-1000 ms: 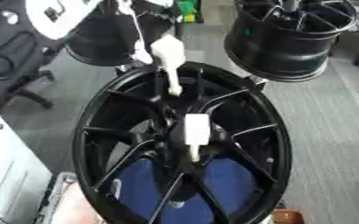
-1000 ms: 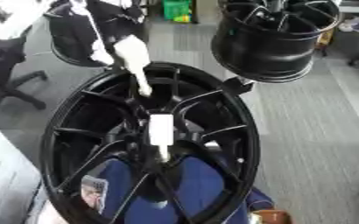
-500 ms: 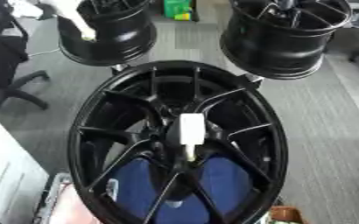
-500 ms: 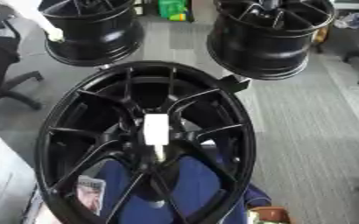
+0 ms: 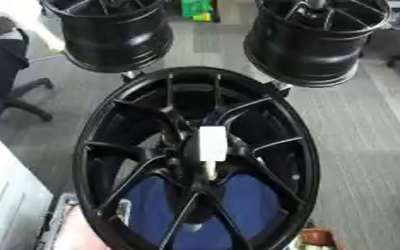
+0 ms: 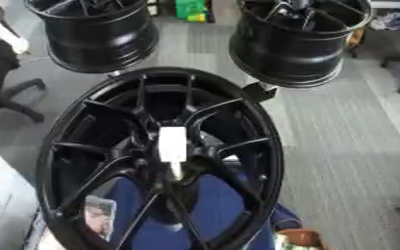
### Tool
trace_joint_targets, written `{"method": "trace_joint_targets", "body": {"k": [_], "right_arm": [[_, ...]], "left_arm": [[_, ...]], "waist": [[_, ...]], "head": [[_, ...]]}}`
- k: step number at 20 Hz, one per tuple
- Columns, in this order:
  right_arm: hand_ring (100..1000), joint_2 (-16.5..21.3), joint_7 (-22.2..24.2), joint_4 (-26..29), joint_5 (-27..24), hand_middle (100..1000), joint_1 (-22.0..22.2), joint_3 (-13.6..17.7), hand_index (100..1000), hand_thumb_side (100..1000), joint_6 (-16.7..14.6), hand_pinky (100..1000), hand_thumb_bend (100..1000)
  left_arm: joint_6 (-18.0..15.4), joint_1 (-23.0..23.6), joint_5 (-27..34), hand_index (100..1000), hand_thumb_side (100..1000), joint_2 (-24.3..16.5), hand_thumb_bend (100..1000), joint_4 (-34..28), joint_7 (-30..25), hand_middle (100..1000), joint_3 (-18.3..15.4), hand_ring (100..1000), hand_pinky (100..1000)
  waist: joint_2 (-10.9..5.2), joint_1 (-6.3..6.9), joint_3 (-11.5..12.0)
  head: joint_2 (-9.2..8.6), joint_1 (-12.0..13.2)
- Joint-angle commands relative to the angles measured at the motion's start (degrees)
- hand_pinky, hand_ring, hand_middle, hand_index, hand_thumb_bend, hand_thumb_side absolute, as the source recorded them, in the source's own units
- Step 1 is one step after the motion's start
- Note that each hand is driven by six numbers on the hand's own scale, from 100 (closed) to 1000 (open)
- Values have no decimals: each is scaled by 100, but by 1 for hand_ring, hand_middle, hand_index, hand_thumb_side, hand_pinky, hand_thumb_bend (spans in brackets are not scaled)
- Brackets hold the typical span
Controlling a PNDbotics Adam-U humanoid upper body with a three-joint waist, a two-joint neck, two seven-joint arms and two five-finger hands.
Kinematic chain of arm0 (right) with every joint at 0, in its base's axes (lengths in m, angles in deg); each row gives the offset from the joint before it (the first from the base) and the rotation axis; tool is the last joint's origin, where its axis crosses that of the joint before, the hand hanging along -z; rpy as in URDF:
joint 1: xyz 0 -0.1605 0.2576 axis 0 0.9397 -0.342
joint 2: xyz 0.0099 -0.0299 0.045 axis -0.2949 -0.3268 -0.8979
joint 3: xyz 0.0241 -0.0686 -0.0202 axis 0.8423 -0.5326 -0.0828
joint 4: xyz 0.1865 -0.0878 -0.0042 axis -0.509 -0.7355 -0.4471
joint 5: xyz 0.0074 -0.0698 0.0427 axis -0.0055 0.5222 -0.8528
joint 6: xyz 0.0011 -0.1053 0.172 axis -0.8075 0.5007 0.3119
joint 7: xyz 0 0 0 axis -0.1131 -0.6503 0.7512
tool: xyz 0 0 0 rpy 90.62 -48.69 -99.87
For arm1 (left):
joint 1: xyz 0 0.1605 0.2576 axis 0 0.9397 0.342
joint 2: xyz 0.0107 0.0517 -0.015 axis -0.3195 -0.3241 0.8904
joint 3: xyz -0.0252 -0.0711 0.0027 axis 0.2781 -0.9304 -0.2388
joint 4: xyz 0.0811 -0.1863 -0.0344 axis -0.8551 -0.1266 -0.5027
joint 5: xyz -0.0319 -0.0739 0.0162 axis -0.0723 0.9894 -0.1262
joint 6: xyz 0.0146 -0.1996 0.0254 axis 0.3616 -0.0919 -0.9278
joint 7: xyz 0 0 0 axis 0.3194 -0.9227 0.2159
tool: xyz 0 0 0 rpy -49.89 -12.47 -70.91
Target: Pull the pin out of the wheel hub.
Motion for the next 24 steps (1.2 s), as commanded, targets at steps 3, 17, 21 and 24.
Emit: {"method": "trace_joint_targets", "body": {"k": [3,17,21,24], "right_arm": [[752,248,-21,34,-25,732,-74,99,851,100,1,885,100],[753,254,2,34,-4,733,-84,111,851,100,-47,884,100],[752,256,37,34,4,733,-106,101,851,100,-42,884,100],[753,258,62,34,11,733,-121,98,851,100,-57,883,100]], "left_arm": [[-101,-25,-98,909,557,-236,604,-64,91,829,-276,855,827],[289,-163,-31,743,385,-65,278,-83,1494,613,-465,660,690],[555,-225,267,711,403,18,264,-140,2230,570,-404,611,656],[636,-260,478,699,399,65,252,-171,2657,553,-363,593,641]], "waist": [[-55,0,-4],[-74,-16,1],[-76,-20,-10],[-79,-23,-18]], "head": [[-66,-18],[-79,-10],[-80,-13],[-75,-11]]}}
